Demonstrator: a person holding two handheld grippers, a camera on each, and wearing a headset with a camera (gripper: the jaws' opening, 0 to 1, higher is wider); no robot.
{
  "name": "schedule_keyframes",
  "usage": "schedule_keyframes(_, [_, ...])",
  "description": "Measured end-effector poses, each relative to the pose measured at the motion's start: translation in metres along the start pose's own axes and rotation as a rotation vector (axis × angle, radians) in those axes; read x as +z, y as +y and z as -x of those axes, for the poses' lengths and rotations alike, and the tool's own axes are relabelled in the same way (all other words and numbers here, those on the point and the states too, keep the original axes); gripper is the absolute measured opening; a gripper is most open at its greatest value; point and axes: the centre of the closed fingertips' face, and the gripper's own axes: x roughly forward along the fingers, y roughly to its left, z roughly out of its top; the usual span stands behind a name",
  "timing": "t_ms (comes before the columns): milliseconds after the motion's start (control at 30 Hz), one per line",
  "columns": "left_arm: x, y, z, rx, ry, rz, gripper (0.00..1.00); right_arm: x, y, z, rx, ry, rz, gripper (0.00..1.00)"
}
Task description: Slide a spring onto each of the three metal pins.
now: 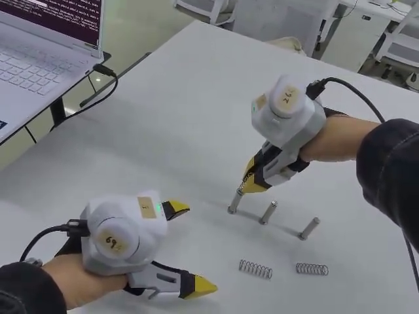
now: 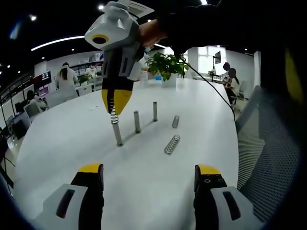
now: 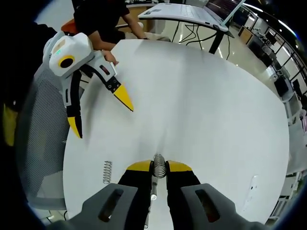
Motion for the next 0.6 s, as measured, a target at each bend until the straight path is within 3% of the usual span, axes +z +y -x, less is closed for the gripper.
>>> schedule_keyframes(600, [-0.002, -0.001, 0.002, 0.003, 0.004, 0.005, 0.74, -0.006, -0.001, -0.016, 0.003, 0.015, 0.001, 0.08])
